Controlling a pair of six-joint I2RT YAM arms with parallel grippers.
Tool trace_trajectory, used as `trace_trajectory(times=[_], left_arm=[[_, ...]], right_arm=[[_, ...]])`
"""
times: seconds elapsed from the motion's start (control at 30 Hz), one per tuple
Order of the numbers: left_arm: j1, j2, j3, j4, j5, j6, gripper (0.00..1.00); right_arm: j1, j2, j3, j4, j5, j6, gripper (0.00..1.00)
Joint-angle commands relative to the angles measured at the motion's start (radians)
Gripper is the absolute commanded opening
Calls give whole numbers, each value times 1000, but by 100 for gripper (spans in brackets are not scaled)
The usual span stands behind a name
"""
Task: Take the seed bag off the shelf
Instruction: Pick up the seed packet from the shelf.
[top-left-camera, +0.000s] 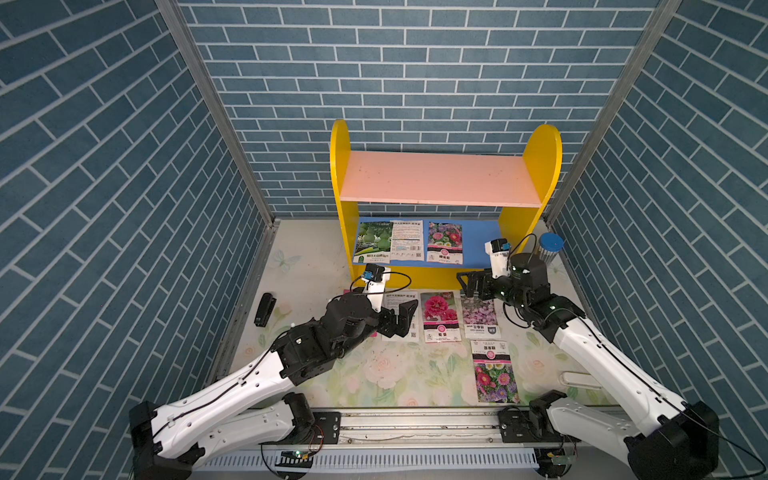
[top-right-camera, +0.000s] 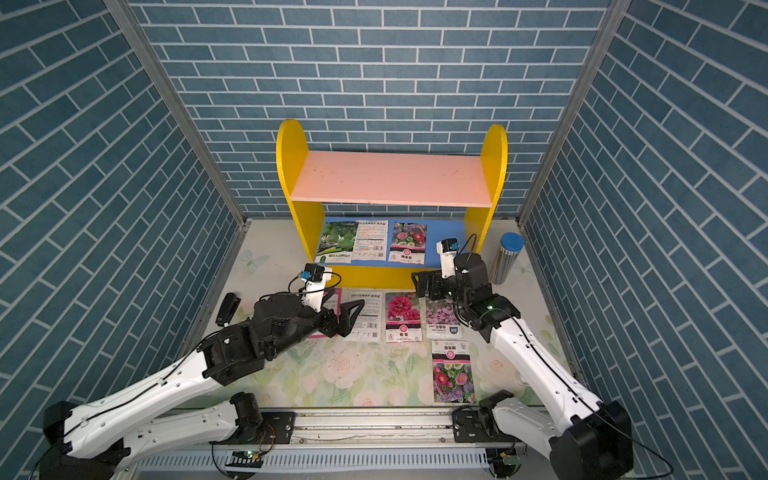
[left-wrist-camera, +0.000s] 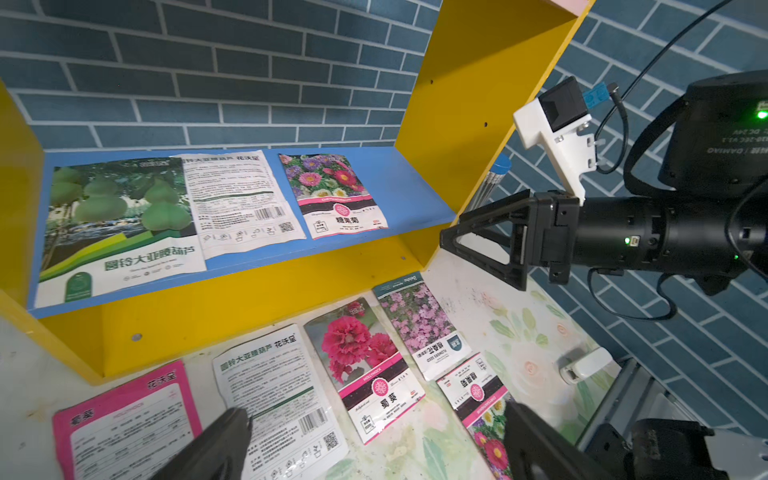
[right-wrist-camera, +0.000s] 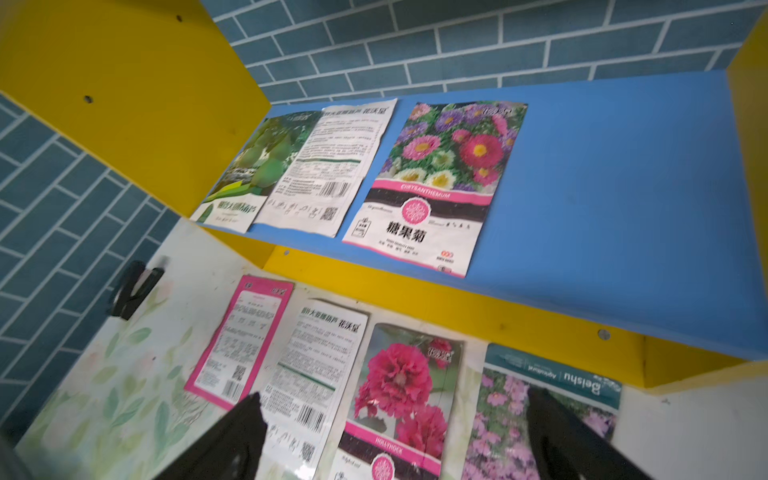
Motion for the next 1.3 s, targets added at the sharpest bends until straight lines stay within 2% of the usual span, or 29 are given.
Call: trace_trajectory(times=[0.0, 0.17, 0.43, 0.83, 1.03, 1.27], left_arm=[[12, -13, 32, -68, -37, 52, 100], [14, -26, 43, -94, -79, 67, 100], [17, -31, 24, -79, -76, 59, 100], [18, -31, -1, -58, -53, 41, 100], [18, -42, -15, -60, -56, 41, 100], [18, -33, -27, -47, -50, 39, 100]], right_arm=[[18, 71, 50, 114, 153, -63, 98], [27, 217, 117, 155, 194, -120, 96], [37, 422, 256, 187, 249, -172, 93], [39, 634, 420, 187, 260, -197, 92], [40, 670, 414, 181, 274, -213, 92], [52, 619, 323, 198, 258, -201, 91]])
